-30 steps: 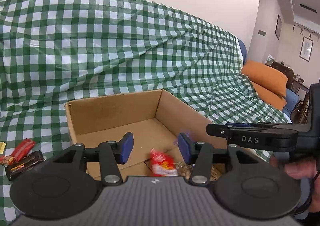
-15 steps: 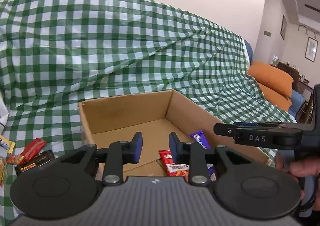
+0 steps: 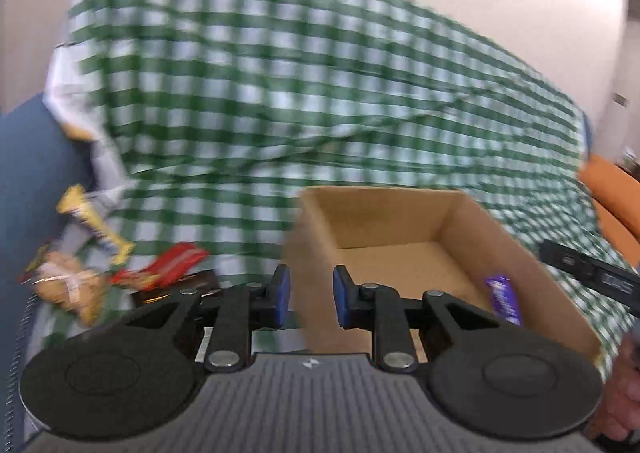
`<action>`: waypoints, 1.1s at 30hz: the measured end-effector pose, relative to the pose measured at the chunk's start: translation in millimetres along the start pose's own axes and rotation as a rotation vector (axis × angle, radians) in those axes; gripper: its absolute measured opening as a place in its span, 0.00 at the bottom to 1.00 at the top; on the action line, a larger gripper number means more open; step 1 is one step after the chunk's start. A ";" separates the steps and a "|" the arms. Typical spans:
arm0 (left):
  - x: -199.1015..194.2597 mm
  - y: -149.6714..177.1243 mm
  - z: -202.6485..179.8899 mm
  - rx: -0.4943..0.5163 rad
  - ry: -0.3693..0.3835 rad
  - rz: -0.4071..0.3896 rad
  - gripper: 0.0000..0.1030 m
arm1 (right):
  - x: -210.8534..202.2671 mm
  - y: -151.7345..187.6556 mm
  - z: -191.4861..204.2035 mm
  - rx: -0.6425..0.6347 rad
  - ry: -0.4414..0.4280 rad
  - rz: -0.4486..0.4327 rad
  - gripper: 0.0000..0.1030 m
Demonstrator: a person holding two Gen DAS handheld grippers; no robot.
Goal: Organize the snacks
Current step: 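Open both tools to drop the chocolate bar and red pack into the box, then move both tools from the box toward the snack pile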
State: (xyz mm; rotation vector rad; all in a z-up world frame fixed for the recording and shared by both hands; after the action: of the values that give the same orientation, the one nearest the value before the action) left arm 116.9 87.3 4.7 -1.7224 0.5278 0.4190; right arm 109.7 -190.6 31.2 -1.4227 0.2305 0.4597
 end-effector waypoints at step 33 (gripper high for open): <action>43.9 42.7 226.7 -0.564 -0.379 -0.046 0.45 | 106.4 89.7 255.4 -0.170 -0.345 0.324 0.53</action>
State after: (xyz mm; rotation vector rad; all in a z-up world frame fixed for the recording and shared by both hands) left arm 130.8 296.4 -101.4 -2.1136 0.0913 0.9029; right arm 135.4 85.4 -56.9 -1.4495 0.1441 1.0006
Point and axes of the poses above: each gripper's, at about its wrist camera, not at the fingertips, and x roughly the way its jaws point, z to its left, y to its underside, the point moved 7 cm from there along x, roughly the way its jaws point, and after that the axes turned 3 degrees about -x, right-handed, at the moved point
